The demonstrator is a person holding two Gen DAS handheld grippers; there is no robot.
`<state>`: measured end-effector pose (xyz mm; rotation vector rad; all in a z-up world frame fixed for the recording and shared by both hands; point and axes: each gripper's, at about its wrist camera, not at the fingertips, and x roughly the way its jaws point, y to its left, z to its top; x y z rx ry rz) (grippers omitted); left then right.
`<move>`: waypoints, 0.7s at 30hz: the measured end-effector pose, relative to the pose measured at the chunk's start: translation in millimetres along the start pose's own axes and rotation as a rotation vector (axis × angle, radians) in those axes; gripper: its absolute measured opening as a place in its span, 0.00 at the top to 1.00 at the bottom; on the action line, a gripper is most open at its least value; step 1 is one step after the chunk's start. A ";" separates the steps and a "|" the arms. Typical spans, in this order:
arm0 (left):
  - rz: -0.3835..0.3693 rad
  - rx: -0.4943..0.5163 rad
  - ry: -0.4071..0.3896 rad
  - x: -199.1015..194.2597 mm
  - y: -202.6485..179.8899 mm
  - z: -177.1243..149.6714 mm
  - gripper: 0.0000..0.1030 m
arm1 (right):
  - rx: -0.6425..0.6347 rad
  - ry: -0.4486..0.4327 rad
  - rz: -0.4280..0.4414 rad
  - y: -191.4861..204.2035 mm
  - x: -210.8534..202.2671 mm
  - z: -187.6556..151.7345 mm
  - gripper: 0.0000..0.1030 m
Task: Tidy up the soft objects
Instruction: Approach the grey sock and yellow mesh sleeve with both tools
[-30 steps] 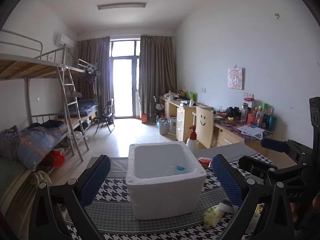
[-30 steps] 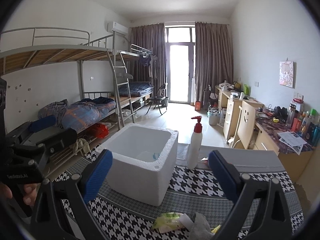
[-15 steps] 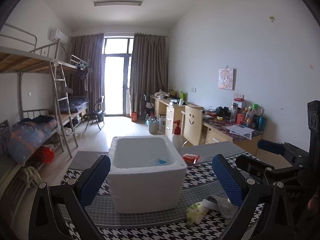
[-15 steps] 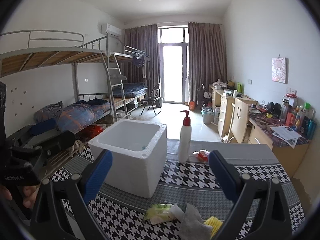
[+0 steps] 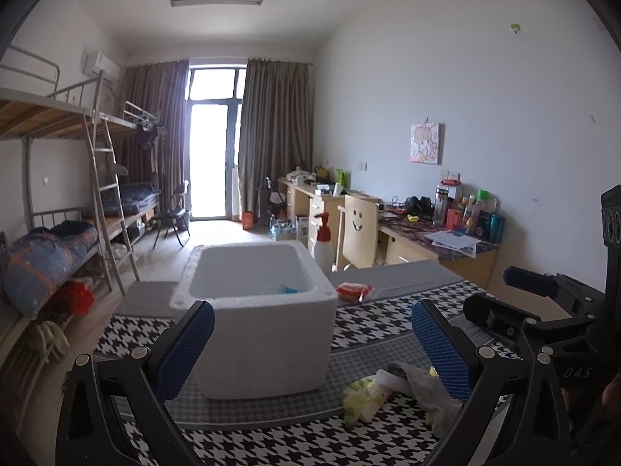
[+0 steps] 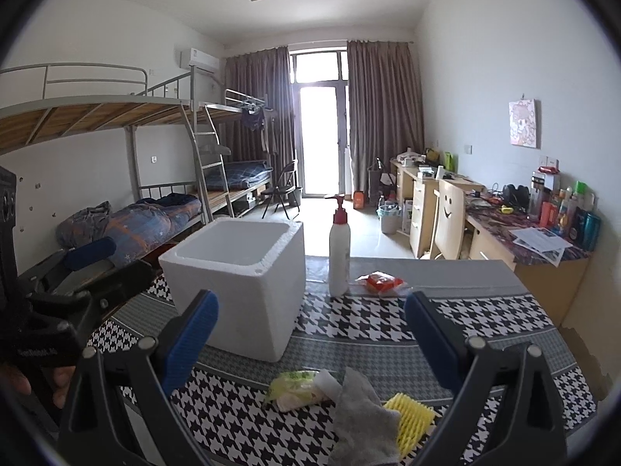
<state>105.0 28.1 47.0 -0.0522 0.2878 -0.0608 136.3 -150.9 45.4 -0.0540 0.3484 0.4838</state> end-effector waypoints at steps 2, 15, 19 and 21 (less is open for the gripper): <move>-0.003 0.004 0.011 2.5 -1.5 -4.0 0.01 | 0.004 0.003 -0.011 -2.4 0.2 -3.7 0.04; -0.035 -0.008 0.069 17.9 -7.9 -23.4 0.01 | 0.026 0.044 -0.047 -18.8 2.5 -25.3 0.04; -0.037 0.001 0.084 22.2 -11.3 -27.9 0.01 | 0.040 0.056 -0.051 -22.2 3.8 -33.6 0.04; -0.046 0.005 0.099 25.9 -13.3 -31.1 0.01 | 0.045 0.066 -0.055 -24.2 4.6 -38.1 0.04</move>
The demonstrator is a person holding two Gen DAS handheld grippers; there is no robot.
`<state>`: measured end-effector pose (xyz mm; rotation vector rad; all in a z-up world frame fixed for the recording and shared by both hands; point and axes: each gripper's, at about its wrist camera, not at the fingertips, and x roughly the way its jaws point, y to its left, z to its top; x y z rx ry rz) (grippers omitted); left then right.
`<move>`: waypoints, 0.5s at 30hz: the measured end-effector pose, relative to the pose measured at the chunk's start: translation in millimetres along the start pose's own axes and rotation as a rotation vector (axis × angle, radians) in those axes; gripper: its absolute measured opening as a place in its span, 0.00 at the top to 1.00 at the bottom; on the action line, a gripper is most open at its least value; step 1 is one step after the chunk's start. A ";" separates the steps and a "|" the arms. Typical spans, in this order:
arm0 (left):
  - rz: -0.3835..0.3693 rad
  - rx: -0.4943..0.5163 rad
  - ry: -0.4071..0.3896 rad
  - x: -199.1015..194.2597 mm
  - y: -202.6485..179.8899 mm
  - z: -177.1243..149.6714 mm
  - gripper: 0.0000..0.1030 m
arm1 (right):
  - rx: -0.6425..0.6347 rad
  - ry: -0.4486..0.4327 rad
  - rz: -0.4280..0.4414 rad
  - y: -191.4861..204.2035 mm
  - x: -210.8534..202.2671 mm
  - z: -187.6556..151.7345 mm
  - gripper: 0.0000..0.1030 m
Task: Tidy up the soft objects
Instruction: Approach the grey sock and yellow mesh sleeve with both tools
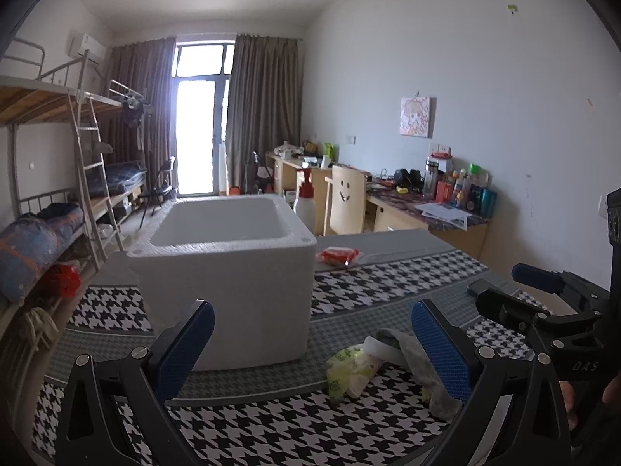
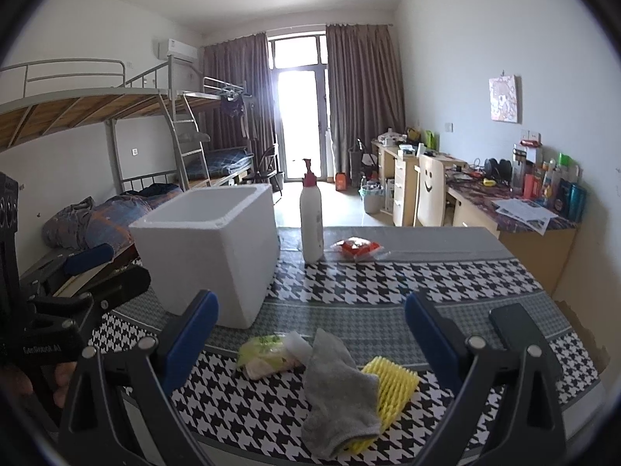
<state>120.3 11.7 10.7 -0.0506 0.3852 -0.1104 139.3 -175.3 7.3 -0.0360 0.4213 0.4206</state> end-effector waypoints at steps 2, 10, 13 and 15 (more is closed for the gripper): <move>-0.004 0.004 0.014 4.4 -1.9 -2.5 0.01 | -0.002 0.009 -0.006 -1.3 2.1 -2.5 0.04; -0.018 0.017 0.055 20.0 -9.1 -10.3 0.01 | 0.012 0.048 -0.020 -7.4 9.0 -11.8 0.05; -0.026 0.022 0.076 26.9 -11.8 -14.2 0.01 | 0.010 0.060 -0.025 -8.0 11.1 -14.9 0.05; -0.028 0.017 0.091 32.5 -12.2 -16.2 0.01 | 0.015 0.068 -0.028 -10.4 12.6 -17.1 0.05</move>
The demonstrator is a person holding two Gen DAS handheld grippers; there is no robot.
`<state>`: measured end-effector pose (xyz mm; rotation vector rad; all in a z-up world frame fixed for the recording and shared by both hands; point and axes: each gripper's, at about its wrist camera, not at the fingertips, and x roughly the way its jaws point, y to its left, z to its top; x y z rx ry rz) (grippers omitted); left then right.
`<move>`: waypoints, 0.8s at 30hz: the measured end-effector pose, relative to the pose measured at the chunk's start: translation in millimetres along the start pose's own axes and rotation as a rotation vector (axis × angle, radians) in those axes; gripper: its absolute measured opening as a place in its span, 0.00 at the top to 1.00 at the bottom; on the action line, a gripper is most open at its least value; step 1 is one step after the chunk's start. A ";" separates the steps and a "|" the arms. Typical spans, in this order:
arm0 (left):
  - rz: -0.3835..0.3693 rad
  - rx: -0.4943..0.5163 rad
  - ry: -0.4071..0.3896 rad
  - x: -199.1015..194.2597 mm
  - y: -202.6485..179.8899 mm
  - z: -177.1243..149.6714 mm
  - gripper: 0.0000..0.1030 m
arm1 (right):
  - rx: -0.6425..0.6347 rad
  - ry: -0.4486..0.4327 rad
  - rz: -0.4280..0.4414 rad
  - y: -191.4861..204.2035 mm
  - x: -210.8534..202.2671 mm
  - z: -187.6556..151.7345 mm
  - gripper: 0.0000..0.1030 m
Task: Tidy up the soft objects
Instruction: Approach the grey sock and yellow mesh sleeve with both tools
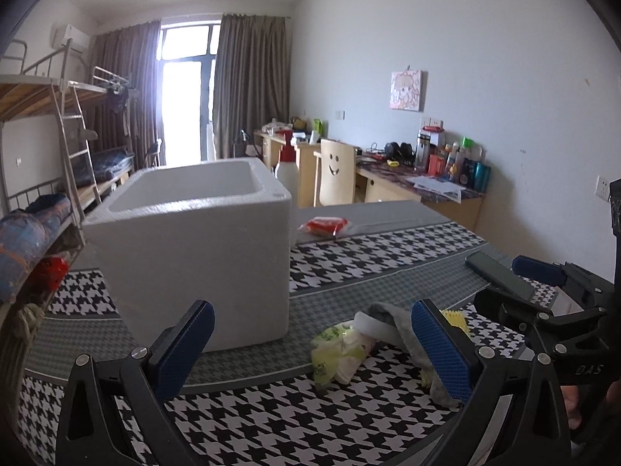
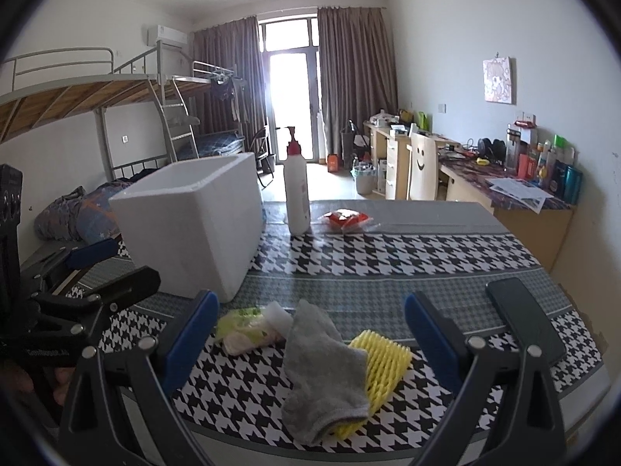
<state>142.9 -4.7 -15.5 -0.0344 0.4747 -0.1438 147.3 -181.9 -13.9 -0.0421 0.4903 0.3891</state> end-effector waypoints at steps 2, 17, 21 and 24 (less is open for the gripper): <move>-0.002 0.001 0.016 5.0 -0.8 -0.9 0.01 | 0.013 0.012 -0.002 -3.8 2.3 -2.6 0.05; -0.020 0.021 0.131 40.3 -8.6 -18.0 0.01 | 0.042 0.097 -0.020 -15.3 19.3 -21.2 0.05; -0.022 0.019 0.154 47.4 -9.0 -19.4 0.01 | 0.050 0.113 -0.017 -18.5 20.8 -24.3 0.05; -0.033 0.015 0.181 53.9 -9.5 -21.3 0.01 | 0.063 0.129 -0.011 -21.4 23.6 -26.0 0.05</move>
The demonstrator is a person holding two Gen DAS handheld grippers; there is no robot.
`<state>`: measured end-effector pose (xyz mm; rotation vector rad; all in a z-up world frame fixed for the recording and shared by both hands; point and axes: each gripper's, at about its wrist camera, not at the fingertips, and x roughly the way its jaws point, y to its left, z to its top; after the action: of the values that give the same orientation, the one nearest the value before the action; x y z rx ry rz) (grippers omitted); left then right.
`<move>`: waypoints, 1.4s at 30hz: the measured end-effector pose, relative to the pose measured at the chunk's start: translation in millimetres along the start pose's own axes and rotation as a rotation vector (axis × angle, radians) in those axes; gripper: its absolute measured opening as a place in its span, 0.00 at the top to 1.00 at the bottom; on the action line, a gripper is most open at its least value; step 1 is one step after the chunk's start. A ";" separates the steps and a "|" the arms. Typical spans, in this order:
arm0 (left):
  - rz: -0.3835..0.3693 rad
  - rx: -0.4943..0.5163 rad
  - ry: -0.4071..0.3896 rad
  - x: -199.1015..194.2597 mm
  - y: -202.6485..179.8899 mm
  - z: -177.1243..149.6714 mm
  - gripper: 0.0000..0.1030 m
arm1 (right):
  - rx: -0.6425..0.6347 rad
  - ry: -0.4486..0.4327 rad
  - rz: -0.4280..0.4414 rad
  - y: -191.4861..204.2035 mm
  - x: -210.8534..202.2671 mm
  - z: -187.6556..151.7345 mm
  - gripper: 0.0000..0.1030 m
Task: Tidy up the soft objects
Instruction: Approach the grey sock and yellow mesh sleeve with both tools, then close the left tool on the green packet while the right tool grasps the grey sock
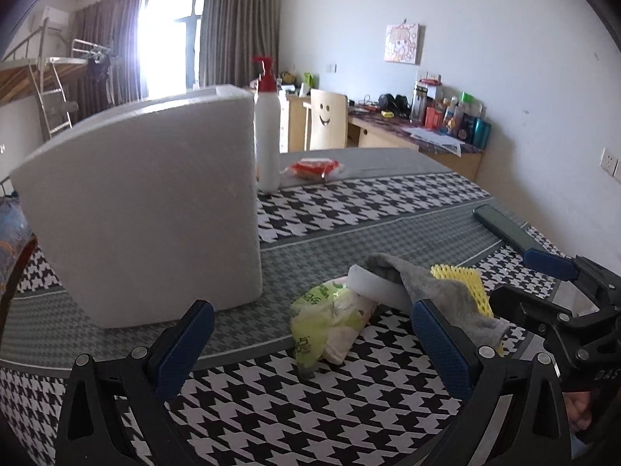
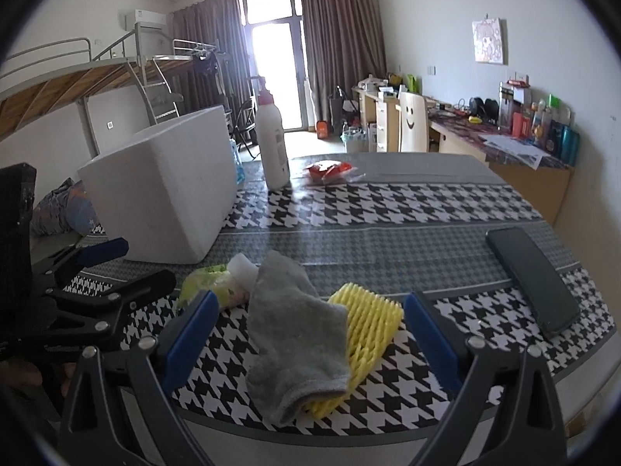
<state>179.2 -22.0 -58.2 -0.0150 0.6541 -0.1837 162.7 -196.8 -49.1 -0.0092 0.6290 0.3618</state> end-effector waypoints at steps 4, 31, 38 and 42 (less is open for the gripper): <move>-0.009 0.003 0.028 8.1 -1.5 -1.2 0.04 | 0.004 0.029 0.008 -2.2 5.4 -4.4 0.10; -0.005 0.045 0.196 59.2 -9.3 -1.6 0.30 | 0.021 0.110 0.044 -7.7 20.0 -14.6 0.29; -0.014 0.049 0.231 64.2 -10.5 -4.9 0.43 | 0.030 0.129 0.046 -11.9 22.3 -17.7 0.40; -0.006 0.046 0.228 63.5 -11.3 -4.0 0.51 | 0.033 0.135 0.049 -11.8 22.6 -19.3 0.45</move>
<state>224.3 -44.0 -98.9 0.0493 0.8773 -0.2086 172.4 -202.7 -78.9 0.0137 0.7695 0.3999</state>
